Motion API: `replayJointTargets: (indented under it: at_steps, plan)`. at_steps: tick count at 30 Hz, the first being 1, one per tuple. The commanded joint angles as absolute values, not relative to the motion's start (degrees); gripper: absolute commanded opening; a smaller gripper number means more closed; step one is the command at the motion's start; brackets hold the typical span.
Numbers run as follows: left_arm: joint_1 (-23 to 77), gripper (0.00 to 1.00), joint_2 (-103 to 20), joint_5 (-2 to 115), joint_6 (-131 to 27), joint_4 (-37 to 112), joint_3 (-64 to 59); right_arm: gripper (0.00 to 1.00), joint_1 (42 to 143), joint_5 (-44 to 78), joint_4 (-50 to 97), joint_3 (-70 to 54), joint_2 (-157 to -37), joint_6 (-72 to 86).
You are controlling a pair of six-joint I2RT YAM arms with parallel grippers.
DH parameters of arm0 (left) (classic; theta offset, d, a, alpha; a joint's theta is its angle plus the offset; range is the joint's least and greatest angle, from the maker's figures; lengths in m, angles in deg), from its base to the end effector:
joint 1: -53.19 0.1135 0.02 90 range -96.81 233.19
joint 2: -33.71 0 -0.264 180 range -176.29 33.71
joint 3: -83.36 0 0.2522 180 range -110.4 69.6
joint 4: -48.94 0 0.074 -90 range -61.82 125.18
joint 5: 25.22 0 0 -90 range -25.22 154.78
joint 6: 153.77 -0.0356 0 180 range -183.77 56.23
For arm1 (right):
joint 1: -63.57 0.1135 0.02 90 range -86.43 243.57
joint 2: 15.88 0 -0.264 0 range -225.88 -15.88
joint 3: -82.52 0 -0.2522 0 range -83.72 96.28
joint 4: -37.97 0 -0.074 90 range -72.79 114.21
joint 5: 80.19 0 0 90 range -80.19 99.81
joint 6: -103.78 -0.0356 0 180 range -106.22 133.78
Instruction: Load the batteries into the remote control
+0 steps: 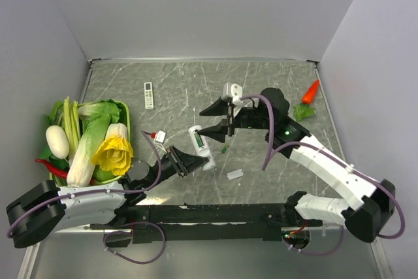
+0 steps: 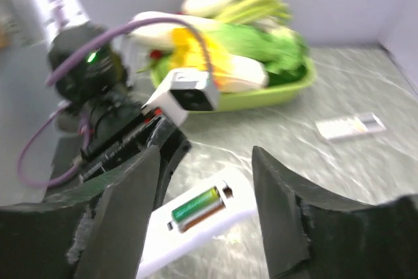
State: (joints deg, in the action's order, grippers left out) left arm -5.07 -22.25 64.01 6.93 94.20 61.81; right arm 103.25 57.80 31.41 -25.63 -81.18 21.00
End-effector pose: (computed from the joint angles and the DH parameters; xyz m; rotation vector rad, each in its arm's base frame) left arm 0.0985 -0.1601 0.2104 -0.1672 1.6594 -1.8257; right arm 0.1817 0.1851 0.3821 -1.2383 1.1370 1.0856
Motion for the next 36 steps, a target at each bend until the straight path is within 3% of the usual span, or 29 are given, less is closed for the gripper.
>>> replayJointTargets:
  at_steps: [1, 4, 5, 7, 18, 24, 36]
  plan:
    - [-3.2, 0.02, -20.9, 67.3, 5.9, 90.1, 64.1, 0.7, 102.4, 39.5, 17.3, -22.4, -77.5, 17.2]
    - [-2.1, 0.02, -18.5, 69.9, 5.1, 85.6, 65.0, 0.78, 102.0, 26.8, 10.1, -22.7, -76.3, 14.2]
    - [-1.8, 0.02, -16.9, 71.1, 5.0, 81.9, 65.3, 0.9, 101.8, 23.1, 8.8, -23.9, -75.7, 12.1]
    - [-1.1, 0.02, -15.3, 72.0, 4.3, 79.6, 65.8, 1.0, 100.7, 17.7, 6.6, -25.4, -75.0, 8.6]
    - [0.6, 0.02, -4.6, 73.7, 2.9, 71.3, 69.4, 1.0, 99.2, 17.7, 5.7, -32.5, -83.6, 1.6]
    - [0.6, 0.02, -0.9, 73.3, 1.2, 66.3, 68.5, 0.99, 98.8, 19.5, 4.8, -31.4, -90.2, 20.0]
    - [1.0, 0.02, 7.2, 73.4, -1.7, 50.7, 62.1, 0.83, 95.9, 33.8, -9.3, -20.5, -104.3, 64.5]
